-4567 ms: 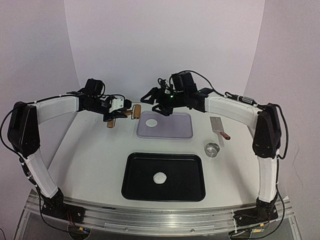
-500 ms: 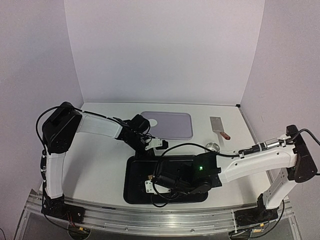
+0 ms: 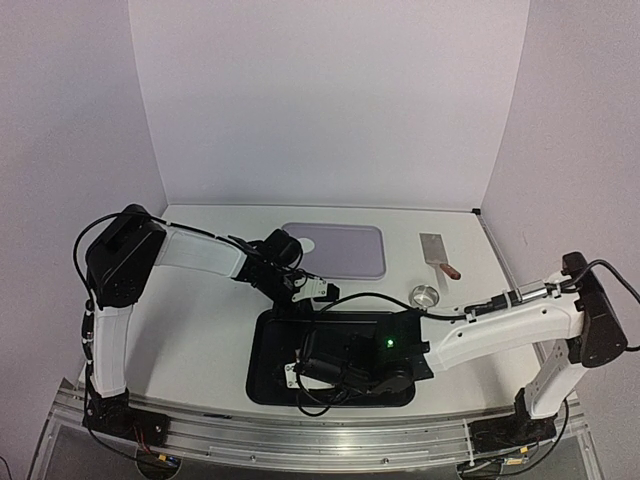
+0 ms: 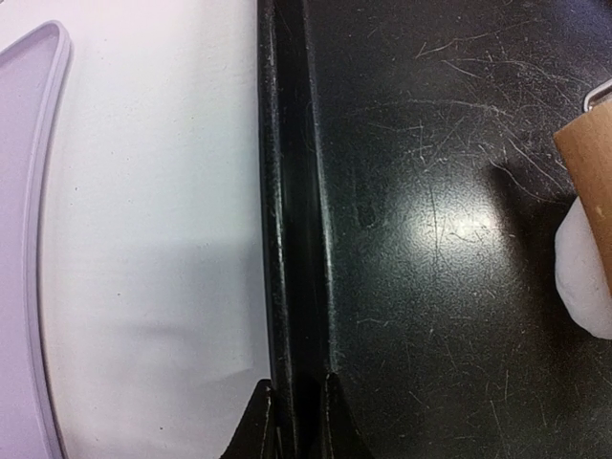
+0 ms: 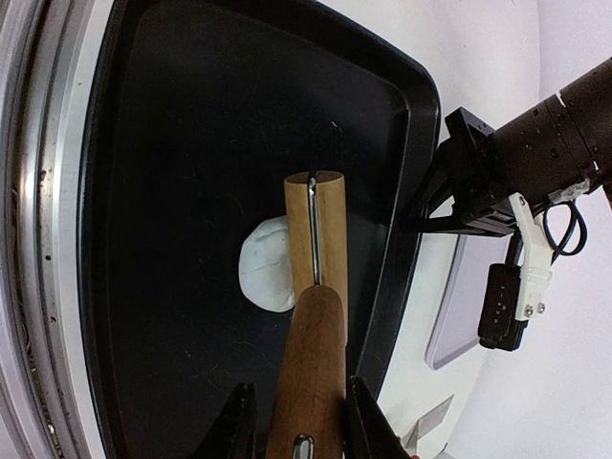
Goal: Roll out the dumpling wrappers from the dough
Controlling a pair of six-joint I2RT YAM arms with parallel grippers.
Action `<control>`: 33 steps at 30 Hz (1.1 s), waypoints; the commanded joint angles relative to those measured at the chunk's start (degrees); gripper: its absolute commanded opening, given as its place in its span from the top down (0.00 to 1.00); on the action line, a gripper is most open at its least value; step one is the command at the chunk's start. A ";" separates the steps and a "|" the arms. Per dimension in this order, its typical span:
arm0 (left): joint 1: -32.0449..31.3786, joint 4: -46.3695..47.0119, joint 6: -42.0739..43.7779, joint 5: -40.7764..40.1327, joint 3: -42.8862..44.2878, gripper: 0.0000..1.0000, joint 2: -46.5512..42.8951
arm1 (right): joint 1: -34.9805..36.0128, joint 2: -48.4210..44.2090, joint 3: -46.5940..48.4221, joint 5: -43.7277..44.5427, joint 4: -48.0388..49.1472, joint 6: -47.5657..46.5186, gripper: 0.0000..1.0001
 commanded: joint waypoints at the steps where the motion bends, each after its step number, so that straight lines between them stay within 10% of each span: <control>1: 0.16 1.56 8.49 -7.10 0.39 1.00 2.95 | 3.05 0.04 -4.61 -6.78 -7.10 5.06 1.00; 33: 1.12 2.43 7.34 -6.72 1.36 1.00 2.80 | 2.37 4.29 0.91 -9.84 -9.89 2.67 1.00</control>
